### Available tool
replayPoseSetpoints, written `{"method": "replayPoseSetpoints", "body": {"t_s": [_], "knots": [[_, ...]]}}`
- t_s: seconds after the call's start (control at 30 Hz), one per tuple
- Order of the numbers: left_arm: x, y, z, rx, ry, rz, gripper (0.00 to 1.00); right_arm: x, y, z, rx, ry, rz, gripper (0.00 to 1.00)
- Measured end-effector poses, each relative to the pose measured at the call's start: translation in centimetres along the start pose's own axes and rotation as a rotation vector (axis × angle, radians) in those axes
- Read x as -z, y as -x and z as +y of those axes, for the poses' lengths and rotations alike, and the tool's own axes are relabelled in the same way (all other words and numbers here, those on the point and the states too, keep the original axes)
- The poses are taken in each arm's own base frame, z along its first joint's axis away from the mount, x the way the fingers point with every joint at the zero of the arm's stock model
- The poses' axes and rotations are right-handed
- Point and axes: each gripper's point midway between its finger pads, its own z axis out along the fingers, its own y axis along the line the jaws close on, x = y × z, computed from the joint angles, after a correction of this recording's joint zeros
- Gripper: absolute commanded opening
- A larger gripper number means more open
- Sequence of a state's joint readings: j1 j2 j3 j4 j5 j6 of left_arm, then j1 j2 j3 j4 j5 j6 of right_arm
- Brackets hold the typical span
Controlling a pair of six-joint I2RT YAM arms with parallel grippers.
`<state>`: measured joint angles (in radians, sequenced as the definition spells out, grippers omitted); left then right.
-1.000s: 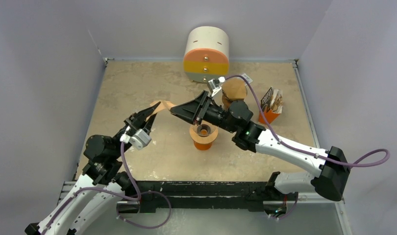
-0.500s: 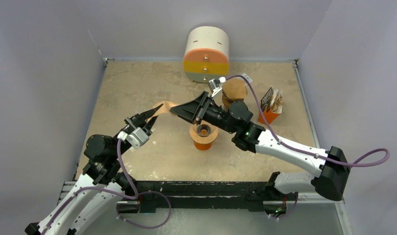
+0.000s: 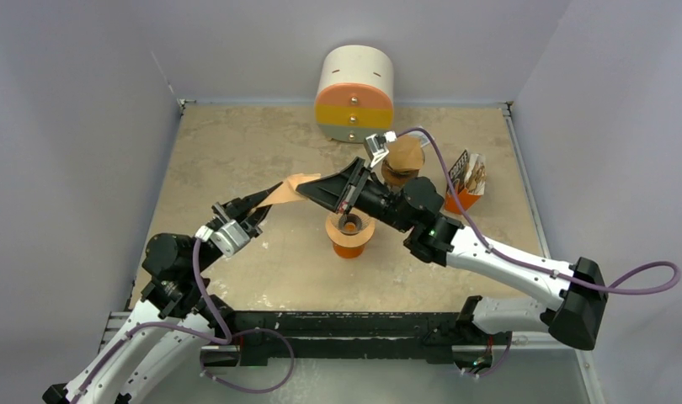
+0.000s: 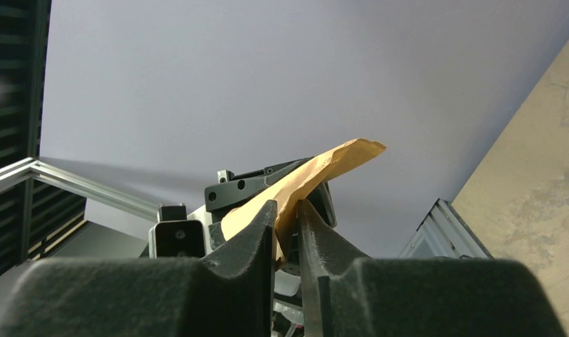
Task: Place the coffee filter in the dripper
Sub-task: Place the coffee filter in the coffee dripper.
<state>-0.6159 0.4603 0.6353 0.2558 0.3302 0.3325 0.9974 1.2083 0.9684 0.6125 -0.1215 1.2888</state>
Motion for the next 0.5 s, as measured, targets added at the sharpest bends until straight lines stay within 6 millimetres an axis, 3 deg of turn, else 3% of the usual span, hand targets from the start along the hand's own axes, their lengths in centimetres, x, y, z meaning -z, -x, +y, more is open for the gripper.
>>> {"method": "replayPoseSetpoints", "body": {"t_s": [0.13,0.37,0.5], "knots": [[0.0,0.3,0.1,0.008,0.003,-0.012,0.00,0.1,0.0,0.3,0.010,0.008,0.000,0.00],[0.0,0.5,-0.1,0.029,-0.001,-0.018,0.00,0.6,0.2,1.2,0.034,0.024,-0.012,0.00],[0.2,0.3,-0.4,0.034,-0.012,-0.009,0.15,1.1,0.6,1.6,0.058,0.021,-0.029,0.00]]}}
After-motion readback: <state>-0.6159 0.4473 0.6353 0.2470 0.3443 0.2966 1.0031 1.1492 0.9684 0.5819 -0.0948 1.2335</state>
